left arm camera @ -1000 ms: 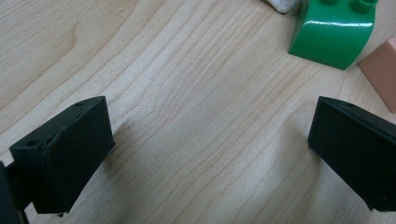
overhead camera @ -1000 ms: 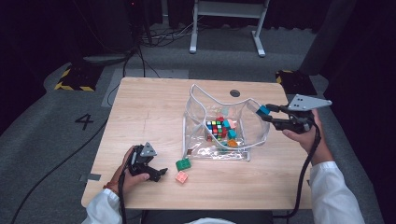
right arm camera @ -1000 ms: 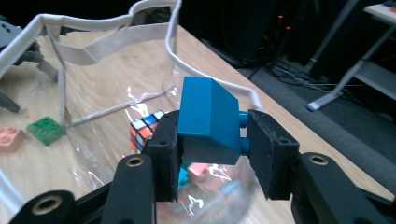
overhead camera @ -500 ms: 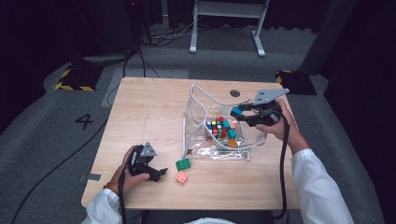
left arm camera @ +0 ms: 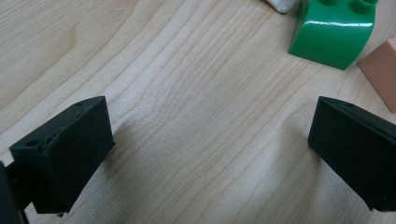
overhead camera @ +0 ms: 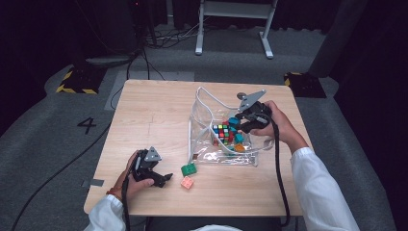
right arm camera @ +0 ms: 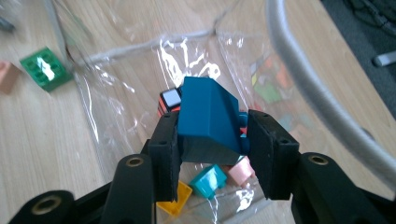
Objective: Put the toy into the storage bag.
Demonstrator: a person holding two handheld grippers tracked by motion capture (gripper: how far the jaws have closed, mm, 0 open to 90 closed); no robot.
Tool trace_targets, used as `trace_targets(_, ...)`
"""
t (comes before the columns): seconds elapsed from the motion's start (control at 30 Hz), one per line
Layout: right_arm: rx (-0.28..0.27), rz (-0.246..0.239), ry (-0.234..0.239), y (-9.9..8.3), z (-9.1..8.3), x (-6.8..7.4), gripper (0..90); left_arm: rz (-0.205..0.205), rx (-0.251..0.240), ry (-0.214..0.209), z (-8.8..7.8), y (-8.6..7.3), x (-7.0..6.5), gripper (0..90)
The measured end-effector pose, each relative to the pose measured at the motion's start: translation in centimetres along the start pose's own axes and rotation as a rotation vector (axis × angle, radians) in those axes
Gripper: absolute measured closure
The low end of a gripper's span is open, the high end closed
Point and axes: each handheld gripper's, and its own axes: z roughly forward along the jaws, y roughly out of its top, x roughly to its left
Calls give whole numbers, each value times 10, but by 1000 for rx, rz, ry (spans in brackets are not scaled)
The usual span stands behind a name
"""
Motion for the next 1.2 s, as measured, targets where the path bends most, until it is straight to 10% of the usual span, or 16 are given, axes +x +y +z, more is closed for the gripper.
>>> trace_targets(0.73,323,10,0,-29,6,-13,566,-1,-3,-1,0,0,0,1)
trace_targets(1.03,310,-1,6,-40,0,-10,564,1,-3,2,0,0,0,1)
trace_targets(1.2,195,11,13,-43,-7,-7,520,1,-2,2,0,0,0,1)
